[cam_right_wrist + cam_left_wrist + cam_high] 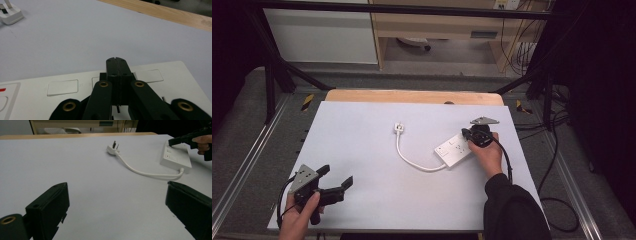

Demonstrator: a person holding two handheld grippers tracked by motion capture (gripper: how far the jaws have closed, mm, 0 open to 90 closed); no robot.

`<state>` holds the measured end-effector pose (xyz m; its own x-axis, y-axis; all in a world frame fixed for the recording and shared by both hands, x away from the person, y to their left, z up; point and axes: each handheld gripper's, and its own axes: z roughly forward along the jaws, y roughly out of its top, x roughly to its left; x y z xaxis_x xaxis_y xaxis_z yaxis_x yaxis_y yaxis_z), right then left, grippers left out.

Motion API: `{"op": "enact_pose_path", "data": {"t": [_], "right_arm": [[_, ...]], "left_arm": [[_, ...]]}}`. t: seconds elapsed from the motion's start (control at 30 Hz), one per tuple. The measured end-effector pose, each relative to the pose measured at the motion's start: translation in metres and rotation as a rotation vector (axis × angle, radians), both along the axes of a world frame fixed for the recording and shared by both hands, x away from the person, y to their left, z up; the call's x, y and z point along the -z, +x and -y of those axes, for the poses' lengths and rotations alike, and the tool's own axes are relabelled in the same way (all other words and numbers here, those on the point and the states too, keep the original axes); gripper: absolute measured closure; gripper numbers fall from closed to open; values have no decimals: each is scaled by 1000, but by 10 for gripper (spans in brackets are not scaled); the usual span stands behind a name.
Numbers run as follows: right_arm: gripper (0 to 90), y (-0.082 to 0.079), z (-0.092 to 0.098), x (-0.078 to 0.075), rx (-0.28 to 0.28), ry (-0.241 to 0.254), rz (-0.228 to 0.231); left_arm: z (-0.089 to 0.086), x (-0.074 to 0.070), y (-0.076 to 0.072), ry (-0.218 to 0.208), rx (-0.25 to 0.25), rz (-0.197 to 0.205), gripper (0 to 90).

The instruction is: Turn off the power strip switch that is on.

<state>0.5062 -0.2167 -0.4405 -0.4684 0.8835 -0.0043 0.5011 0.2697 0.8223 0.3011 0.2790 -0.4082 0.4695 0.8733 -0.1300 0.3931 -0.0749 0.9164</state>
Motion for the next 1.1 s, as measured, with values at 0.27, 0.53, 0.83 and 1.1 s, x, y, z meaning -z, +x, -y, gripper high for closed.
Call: {"op": "enact_pose_path", "data": {"t": [0.27,0.53,0.83,1.1], "right_arm": [[900,0,1,1,2,11,0],[900,1,2,3,19,19,-2],[900,0,3,4,20,27,1],[900,0,2,4,21,31,-1]], "left_arm": [[0,0,0,1,1,0,52],[0,0,0,1,1,0,52],[0,0,0,3,1,1,52],[0,0,0,3,0,2,52]]}}
